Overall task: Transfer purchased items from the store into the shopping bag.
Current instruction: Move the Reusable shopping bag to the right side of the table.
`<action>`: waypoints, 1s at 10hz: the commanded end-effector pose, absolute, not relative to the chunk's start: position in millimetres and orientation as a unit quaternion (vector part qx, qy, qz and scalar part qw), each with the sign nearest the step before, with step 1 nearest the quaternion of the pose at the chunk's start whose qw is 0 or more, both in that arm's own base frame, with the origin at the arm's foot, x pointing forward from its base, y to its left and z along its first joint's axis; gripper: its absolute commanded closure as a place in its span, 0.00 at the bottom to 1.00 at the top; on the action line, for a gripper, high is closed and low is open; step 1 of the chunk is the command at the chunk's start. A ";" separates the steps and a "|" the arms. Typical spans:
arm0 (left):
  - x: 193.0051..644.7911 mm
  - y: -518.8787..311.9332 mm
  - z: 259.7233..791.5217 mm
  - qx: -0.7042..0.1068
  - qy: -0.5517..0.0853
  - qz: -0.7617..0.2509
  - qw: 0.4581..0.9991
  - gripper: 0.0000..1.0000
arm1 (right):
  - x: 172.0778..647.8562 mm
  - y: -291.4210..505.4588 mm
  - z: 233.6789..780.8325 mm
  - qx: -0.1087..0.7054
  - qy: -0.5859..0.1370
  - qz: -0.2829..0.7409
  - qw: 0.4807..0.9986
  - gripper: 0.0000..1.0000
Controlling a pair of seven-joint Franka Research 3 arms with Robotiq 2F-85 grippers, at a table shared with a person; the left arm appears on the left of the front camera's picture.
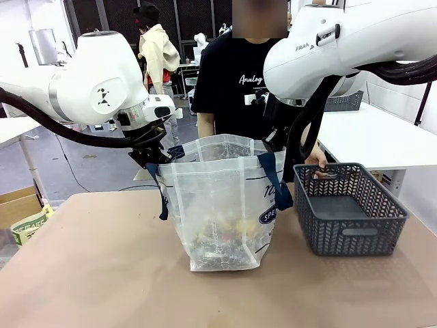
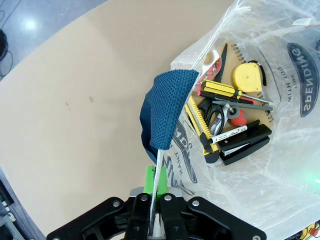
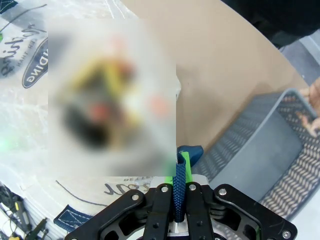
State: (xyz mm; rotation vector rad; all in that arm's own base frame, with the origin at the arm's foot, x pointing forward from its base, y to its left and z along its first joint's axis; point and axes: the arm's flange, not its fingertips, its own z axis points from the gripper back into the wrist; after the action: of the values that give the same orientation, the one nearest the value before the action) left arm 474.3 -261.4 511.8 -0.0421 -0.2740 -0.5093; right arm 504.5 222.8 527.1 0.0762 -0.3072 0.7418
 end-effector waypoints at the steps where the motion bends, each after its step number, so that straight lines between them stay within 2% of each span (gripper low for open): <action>1: 474.5 -260.3 510.8 -0.020 -0.134 -0.250 0.959 1.00 | 504.5 221.6 525.6 0.037 -0.148 0.361 0.920 1.00; 5: 474.3 -261.4 511.8 -0.021 -0.135 -0.251 0.958 1.00 | 504.5 222.8 527.1 0.037 -0.149 0.361 0.920 1.00; 8: 480.7 -291.6 512.4 -0.042 -0.144 -0.269 0.951 1.00 | 498.5 237.0 531.4 0.039 -0.192 0.370 0.908 1.00; 10: 481.9 -305.2 513.6 -0.065 -0.149 -0.279 0.946 1.00 | 498.3 240.6 532.3 0.092 -0.201 0.360 0.906 1.00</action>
State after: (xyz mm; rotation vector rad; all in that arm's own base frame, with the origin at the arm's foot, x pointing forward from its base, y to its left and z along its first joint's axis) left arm 475.2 -300.3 516.9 -0.0867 -0.2933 -0.5592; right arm 499.2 245.3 533.8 0.1197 -0.3738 0.7534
